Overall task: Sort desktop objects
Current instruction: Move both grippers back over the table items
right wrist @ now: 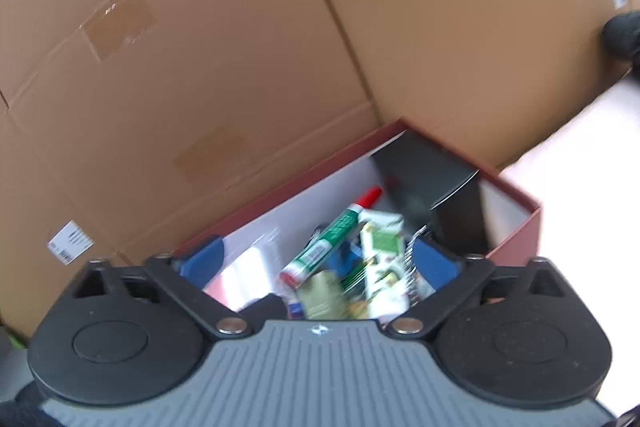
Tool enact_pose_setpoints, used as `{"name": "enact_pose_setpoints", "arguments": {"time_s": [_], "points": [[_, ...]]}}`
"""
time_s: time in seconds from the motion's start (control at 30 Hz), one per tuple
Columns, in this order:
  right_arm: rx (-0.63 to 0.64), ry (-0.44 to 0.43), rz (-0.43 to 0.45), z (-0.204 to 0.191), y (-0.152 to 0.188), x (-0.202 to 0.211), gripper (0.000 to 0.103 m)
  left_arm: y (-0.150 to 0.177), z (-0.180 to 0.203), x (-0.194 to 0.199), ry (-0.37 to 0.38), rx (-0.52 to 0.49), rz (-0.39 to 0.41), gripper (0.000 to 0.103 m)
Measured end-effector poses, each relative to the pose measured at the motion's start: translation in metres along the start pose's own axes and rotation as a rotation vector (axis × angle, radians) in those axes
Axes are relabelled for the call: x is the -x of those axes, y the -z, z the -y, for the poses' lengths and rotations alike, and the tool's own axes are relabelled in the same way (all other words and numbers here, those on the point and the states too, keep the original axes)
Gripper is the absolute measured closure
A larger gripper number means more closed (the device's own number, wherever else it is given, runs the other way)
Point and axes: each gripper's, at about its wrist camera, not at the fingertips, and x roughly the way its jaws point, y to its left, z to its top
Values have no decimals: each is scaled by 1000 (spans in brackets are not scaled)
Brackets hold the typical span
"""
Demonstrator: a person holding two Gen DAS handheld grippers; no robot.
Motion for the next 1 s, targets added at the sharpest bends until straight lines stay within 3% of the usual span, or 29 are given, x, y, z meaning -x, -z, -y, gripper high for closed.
{"name": "enact_pose_setpoints", "arguments": {"time_s": [0.2,0.43,0.73,0.87,1.0], "points": [[-52,-12,-19,8,3,2,2,-1,-4,4,-27,-16,4,2],[-22,9,-18,0,6,14,2,3,-11,14,-38,14,-22,2],[88,37,-22,-36,19,51,2,17,-19,72,-82,62,-9,2],[111,-10,-40,-54,30,73,2,29,-17,104,-111,50,-25,3],[119,-87,-79,-72,47,100,2,50,-19,147,-123,46,8,2]]}}
